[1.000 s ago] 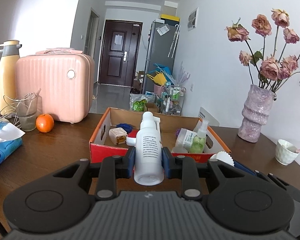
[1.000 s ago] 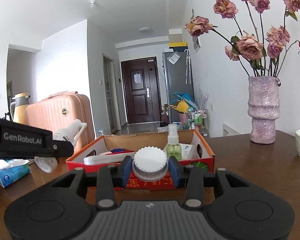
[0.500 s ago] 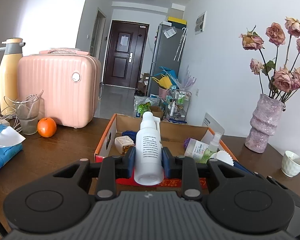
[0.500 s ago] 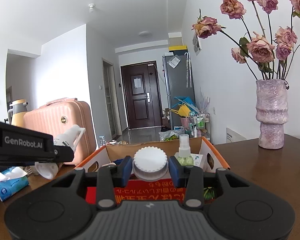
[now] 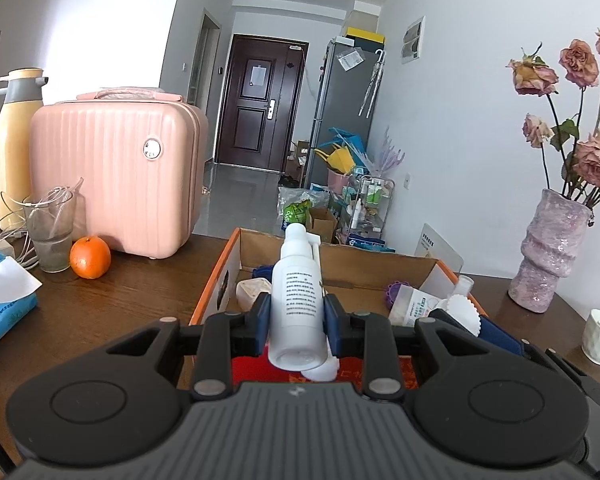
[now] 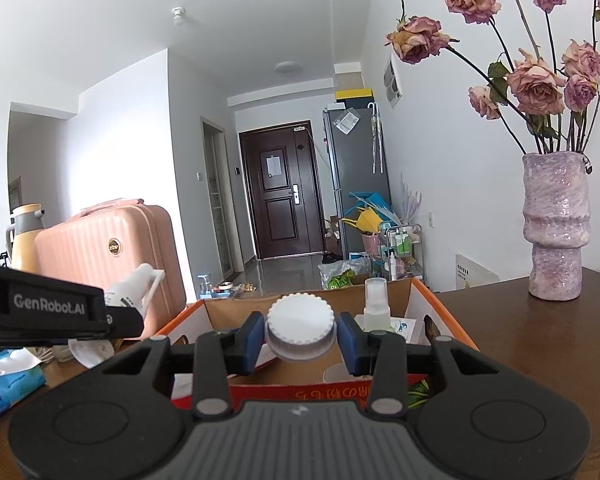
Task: Organize rigid objects
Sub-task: 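Open the left tool to drop the bottle while the right drops the cap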
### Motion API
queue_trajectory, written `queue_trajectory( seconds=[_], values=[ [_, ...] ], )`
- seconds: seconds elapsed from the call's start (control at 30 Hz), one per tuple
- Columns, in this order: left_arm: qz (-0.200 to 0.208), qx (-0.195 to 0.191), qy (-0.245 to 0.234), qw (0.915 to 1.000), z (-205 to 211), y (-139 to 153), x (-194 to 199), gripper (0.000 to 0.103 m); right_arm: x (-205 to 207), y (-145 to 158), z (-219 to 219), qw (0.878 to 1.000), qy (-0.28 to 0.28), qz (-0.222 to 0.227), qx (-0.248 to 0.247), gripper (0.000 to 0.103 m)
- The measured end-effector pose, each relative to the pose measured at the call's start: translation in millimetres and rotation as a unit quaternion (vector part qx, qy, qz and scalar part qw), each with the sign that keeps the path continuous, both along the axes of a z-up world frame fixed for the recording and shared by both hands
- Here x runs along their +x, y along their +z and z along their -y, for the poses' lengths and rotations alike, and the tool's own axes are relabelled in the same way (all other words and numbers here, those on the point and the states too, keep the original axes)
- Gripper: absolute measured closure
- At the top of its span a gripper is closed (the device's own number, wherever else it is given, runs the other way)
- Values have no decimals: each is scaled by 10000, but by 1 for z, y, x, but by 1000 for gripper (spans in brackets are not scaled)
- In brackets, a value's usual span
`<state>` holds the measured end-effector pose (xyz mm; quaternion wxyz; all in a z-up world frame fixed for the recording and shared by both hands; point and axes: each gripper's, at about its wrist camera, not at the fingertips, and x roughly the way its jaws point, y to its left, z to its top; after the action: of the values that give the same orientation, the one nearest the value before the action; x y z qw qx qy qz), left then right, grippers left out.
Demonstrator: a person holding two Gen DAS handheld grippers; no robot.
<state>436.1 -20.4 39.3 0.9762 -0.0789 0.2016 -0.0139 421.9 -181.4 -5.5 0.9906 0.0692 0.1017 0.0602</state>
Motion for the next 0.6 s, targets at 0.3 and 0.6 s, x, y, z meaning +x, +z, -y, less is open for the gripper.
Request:
queue_trajectory(
  seconds=[0.3, 0.6],
  values=[
    [-46, 26, 45, 10000, 0, -4, 24, 74, 28, -2, -3, 10000, 30, -7, -48, 64],
    [-65, 85, 69, 9999, 3, -7, 50, 74, 52, -4, -6, 9999, 52, -27, -108, 64]
  ],
)
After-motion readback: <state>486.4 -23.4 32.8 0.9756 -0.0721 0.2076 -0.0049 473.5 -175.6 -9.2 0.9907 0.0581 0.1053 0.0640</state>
